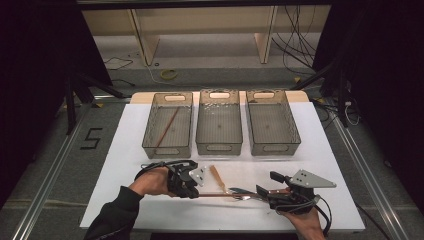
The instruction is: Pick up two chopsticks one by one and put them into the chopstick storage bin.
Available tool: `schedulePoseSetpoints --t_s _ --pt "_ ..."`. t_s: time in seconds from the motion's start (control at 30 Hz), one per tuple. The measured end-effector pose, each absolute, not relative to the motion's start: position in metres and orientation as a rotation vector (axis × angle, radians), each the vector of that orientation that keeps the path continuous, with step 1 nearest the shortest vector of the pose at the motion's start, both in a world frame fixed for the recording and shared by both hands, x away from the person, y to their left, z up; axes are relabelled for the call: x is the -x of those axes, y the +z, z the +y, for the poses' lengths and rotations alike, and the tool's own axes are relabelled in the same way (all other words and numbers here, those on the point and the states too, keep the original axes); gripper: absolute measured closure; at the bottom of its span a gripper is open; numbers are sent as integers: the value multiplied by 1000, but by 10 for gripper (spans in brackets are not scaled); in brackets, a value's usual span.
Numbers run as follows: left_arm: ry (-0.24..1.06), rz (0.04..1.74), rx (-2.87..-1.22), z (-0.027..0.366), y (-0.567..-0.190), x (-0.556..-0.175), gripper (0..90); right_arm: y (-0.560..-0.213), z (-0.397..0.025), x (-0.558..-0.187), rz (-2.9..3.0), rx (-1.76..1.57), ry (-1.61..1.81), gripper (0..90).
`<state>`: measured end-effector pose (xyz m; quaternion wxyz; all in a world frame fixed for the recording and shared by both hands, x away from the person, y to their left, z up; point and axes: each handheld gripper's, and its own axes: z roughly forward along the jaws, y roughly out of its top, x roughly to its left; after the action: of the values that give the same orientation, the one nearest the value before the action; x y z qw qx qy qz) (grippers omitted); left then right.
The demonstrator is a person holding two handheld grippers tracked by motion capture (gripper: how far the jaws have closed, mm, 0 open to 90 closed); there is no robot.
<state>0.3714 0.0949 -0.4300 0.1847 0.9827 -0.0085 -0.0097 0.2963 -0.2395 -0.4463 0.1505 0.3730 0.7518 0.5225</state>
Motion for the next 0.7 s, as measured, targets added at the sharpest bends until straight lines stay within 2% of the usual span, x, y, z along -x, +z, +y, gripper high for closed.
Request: schedulePoseSetpoints --t_s 0.27,0.7 --pt "13 112 -2707 108 -418 -379 834 -446 -240 -296 2152 -1074 1500 290" --pt "190 445 -2508 135 -401 -401 834 -447 -238 -297 2166 -1075 1497 290"
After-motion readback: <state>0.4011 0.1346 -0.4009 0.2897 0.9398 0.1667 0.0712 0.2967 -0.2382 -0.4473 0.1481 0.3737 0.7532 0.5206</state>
